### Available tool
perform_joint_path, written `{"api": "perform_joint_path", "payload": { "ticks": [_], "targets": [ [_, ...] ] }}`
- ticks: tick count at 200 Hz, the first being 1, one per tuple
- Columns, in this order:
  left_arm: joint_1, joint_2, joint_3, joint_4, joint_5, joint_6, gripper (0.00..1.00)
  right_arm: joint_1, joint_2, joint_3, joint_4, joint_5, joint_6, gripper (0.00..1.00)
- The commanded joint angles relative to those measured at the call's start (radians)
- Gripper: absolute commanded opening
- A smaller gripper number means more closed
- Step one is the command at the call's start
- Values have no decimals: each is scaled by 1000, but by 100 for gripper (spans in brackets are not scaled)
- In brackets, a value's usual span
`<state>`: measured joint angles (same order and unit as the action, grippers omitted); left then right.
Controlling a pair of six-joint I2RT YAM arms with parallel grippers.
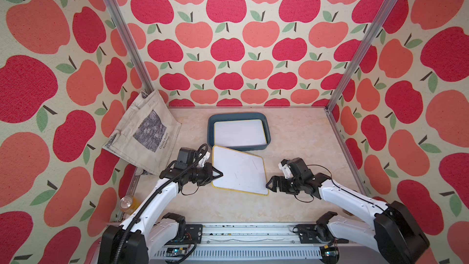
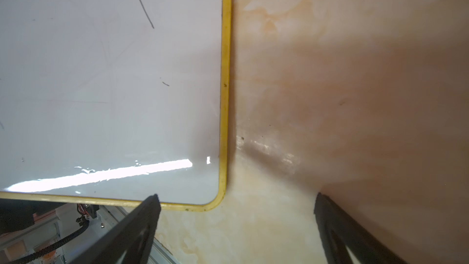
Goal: Put the whiteboard into the storage box
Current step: Pick up the whiteboard at the center of the board, then place the whiteboard in the storage box.
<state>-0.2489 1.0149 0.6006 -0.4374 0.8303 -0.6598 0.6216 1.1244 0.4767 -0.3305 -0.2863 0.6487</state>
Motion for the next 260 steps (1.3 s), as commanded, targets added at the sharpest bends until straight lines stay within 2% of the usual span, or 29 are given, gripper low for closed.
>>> {"api": "perform_joint_path", "payload": {
  "ticks": [1,28,58,108,163,209,260],
  "targets": [
    [2,-22,40,-65,-57,15,11,-26,-30,44,-101,30,-57,99],
    [3,-39,65,-107,-94,29,0,-51,-28,63,-116,34,-75,99],
    [3,-44,111,-168,-138,50,0,-57,-3,101,-128,54,-89,99],
    [3,-25,188,-244,-106,78,0,-61,30,153,-150,95,-122,99],
    [3,-35,336,-345,-117,123,0,-79,41,188,-198,221,-146,99],
    [5,-1,478,-398,-62,152,0,-85,43,219,-246,295,-182,99],
    [28,15,546,-381,-12,166,1,-102,31,221,-255,330,-195,99]
  ]
}}
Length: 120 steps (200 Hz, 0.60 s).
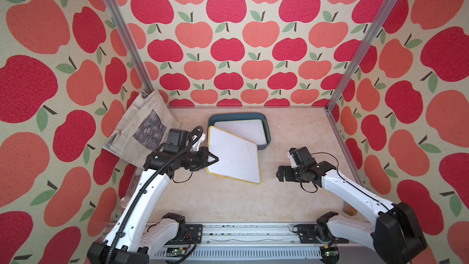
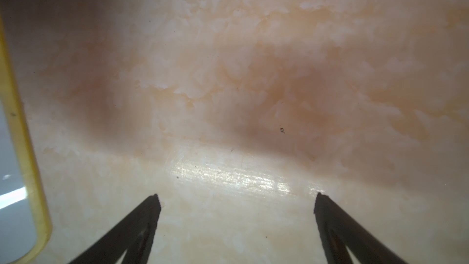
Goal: Put the whiteboard into the storage box
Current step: Place the whiteboard in the storage box.
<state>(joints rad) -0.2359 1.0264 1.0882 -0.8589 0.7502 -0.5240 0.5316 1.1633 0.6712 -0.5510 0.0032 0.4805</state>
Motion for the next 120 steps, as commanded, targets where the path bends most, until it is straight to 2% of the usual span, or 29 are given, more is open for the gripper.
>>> {"api": "perform_joint_path", "payload": {
  "ticks": [1,55,120],
  "targets": [
    [17,4,60,41,67,30,1,-13,-8,27,-35,42,-26,99],
    [43,58,115,116,53,26,1,-20,-4,25,-24,36,-31,99],
    [53,231,235,188,44,61,0,-20,-6,56,-75,29,-20,99]
  ]
}}
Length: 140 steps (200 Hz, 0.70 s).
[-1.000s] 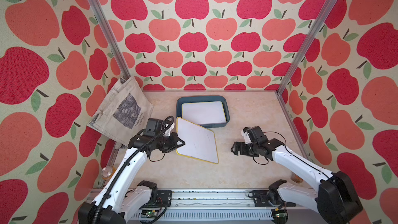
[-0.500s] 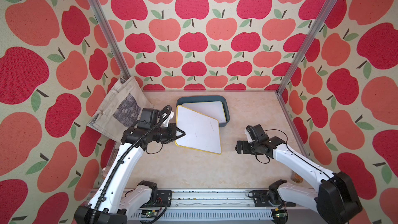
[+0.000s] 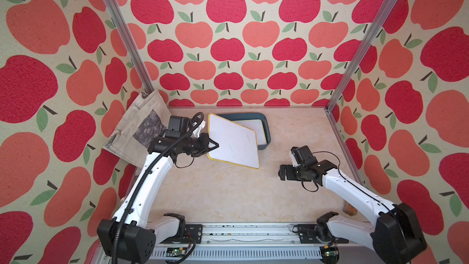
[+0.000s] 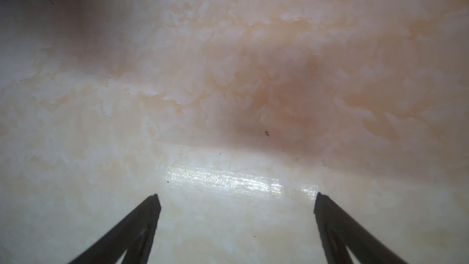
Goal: Put the whiteboard into the storage box
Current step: Place the whiteboard in the storage box.
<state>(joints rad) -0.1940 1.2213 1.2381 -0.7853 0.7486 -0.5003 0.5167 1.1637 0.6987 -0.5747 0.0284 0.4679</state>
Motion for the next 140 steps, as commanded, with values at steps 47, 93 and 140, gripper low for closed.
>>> {"api": "perform_joint_path", "payload": {
  "ticks": [47,93,140],
  "targets": [
    [18,144,184,159,24,54,0,-5,-27,35,-90,11,13,99],
    [22,282,279,192,5,50,0,-5,-57,20,-95,22,28,99],
    [28,443,385,202,3,31,0,-4,-90,17,-116,35,27,99]
  ]
}}
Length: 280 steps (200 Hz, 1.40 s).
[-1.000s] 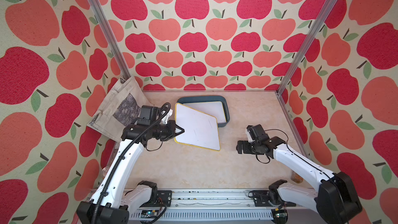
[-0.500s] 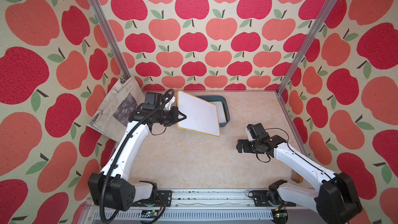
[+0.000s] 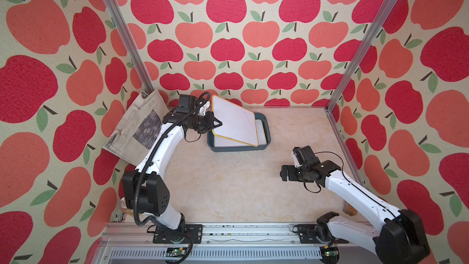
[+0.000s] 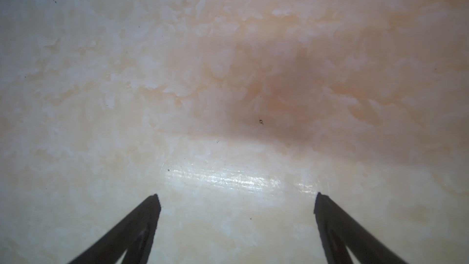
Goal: Put the whiteboard into the storage box
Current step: Place the whiteboard in the storage box.
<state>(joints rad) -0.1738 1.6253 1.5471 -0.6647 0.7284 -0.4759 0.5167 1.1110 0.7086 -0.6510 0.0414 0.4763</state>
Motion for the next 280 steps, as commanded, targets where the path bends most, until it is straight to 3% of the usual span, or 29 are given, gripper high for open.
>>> {"api": "perform_joint_path", "payload": {
  "ticks": [1,52,131,280],
  "targets": [
    [8,42,77,82,23,6,0,-4,-39,6,-39,23,19,99],
    [17,127,113,124,-3,-20,0,-5,-56,-31,-21,28,16,99],
    [23,206,97,230,108,-128,0,-5,-8,-29,11,35,1,99],
    [-28,263,87,242,125,-135,0,-5,-3,-43,28,19,10,99]
  ]
}}
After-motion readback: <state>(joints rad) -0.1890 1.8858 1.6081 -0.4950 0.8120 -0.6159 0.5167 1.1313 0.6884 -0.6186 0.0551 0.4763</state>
